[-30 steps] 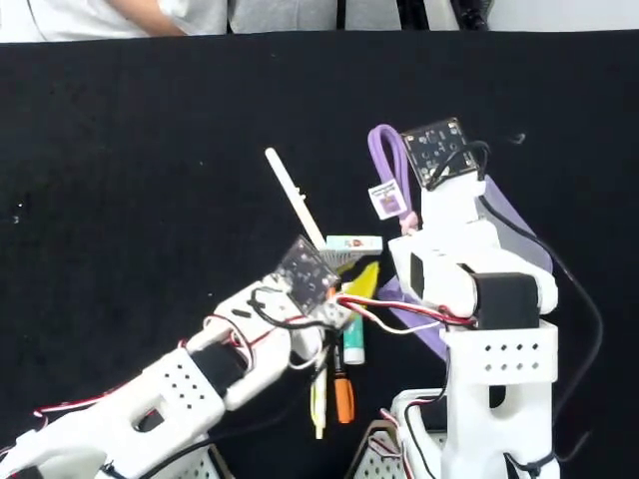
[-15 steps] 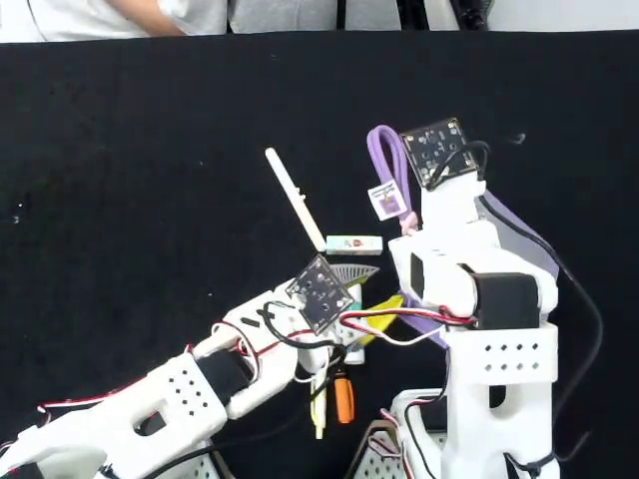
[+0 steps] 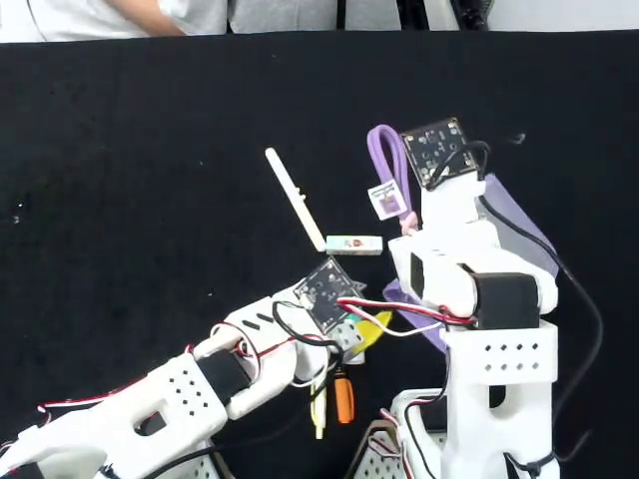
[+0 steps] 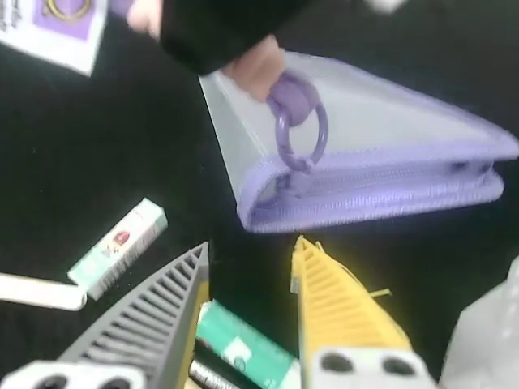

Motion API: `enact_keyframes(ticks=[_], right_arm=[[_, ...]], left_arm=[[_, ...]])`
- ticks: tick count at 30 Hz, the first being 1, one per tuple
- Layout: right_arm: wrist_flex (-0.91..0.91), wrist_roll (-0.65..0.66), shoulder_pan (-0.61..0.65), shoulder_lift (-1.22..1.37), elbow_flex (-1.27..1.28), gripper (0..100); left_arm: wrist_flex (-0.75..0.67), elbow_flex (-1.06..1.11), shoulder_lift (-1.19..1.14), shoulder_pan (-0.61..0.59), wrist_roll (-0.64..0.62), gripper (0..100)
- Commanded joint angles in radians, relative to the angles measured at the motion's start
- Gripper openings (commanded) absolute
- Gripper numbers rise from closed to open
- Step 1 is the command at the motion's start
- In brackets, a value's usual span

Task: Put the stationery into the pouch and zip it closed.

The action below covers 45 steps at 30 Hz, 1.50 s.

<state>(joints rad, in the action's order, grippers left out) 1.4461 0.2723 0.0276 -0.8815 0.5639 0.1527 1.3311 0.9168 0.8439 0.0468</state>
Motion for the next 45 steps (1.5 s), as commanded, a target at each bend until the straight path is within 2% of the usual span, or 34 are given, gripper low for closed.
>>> enact_keyframes(ticks=[1,11,26,36,42,45], right_arm=[[-0.006,0.009,0.002,-0.030,-0.005,1.1],[-0.003,0.011,0.002,-0.030,-0.005,1.1],[-0.003,0.011,0.002,-0.030,-0.004,1.1],[-0.003,0.031,-0.025,-0.030,-0.004,1.1],[0.003,0.063,-0.040,-0.030,-0.004,1.1],[0.025,0.087,-0.041,-0.030,-0.004,1.1]], left_arm=[[-0.086,-0.064,0.015,0.008,0.011,17],[-0.161,-0.062,0.009,-0.050,0.005,17],[-0.166,-0.058,0.003,-0.047,0.011,17],[-0.167,-0.203,-0.285,-0.048,0.008,17],[-0.176,-0.216,-0.281,-0.047,0.011,17],[-0.265,-0.197,-0.295,-0.054,0.011,17]])
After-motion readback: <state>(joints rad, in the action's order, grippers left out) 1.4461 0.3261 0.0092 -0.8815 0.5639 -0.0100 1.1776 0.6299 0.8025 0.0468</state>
